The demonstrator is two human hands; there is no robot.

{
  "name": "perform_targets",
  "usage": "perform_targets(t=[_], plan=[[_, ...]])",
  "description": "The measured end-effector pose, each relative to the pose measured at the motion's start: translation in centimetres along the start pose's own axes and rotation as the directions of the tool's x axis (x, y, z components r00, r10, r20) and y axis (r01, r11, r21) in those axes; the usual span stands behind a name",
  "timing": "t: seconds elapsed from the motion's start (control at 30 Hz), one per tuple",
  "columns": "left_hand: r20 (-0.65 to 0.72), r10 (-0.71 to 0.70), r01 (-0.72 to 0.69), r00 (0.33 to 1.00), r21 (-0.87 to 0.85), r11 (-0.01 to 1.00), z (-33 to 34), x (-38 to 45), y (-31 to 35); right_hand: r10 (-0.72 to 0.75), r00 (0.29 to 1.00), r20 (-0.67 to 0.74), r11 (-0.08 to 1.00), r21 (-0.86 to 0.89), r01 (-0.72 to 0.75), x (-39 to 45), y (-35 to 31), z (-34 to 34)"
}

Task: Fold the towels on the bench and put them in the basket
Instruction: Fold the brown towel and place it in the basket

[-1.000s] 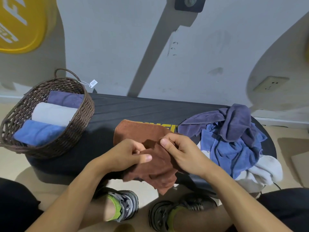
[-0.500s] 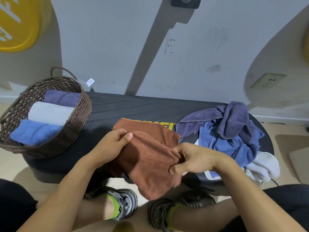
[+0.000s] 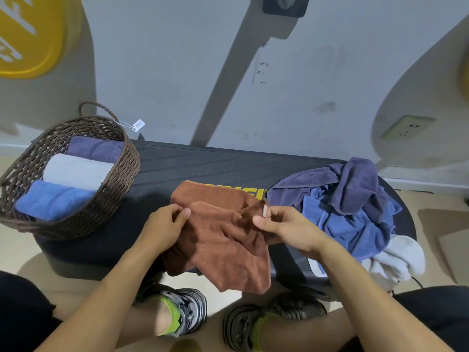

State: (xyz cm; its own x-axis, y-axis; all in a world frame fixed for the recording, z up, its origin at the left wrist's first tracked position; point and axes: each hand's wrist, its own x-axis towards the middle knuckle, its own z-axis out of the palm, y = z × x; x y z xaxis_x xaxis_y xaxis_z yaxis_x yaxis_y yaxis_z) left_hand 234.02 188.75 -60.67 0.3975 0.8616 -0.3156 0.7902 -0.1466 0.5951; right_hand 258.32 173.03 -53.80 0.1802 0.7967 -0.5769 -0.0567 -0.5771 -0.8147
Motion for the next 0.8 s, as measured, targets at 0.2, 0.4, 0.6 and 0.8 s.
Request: perform_targets(t=[0.2,0.4,0.6,0.8], plan=[[-0.159,-0.162,0.162,0.974,-0.015,0.987,-1.2,1.5,-0.8,0.012,0.93,-0.369,0.917,-0.367,-0.158,2.4,1.9,0.0],[-0.088,-0.172,0.172,0.981,-0.009,0.985,-1.6,4.4,1.1,-0.033,0.853,-0.521,0.929,-0.33,-0.165,4.1,4.1,0.4],[0.045,-0.22,0.218,0.974,0.062,0.974,-1.3,7.5,3.4,0.093,0.782,-0.616,0.994,0.008,-0.112,6.3,4.0,1.9],[0.15,-0.073,0.11,0.986,-0.253,0.961,-1.3,9.4,3.2,0.264,0.816,-0.514,0.93,0.359,-0.075,7.5,3.2,2.4]])
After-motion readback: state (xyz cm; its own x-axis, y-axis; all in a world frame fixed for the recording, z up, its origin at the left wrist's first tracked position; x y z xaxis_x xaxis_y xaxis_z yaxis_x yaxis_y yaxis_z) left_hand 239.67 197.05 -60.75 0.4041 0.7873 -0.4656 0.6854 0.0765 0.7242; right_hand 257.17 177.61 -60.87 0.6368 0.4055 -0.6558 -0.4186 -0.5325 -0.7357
